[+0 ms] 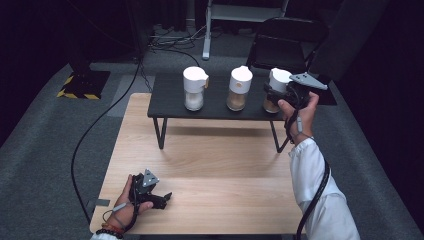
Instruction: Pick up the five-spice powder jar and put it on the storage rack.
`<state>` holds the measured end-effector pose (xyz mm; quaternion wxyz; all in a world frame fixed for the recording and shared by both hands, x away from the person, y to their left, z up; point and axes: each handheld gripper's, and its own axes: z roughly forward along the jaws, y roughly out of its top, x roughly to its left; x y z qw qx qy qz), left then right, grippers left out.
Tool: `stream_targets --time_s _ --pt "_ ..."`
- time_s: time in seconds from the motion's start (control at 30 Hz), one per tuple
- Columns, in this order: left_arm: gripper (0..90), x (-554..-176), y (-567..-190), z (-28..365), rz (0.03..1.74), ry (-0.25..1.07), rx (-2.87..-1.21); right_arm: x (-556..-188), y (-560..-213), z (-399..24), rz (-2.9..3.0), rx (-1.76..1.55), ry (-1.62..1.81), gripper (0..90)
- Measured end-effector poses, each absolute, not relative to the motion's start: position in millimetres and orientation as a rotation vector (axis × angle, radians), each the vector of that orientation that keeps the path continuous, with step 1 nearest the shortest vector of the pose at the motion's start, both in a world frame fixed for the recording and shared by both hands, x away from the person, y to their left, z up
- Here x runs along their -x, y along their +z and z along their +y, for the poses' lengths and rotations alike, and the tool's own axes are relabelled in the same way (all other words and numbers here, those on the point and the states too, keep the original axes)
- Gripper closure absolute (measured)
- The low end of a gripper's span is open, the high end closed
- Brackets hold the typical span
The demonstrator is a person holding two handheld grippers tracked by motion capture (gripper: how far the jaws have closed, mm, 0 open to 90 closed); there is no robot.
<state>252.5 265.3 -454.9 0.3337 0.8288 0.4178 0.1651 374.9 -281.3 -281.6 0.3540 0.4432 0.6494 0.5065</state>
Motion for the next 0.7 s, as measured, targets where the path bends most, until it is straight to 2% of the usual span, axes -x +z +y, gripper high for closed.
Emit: stream_targets --time_s 0.7 --pt "0.1 -252.5 -454.9 265.5 1.09 0.43 -2.164 -374.4 -286.2 -282.7 1.686 -1.125 1.317 28.9"
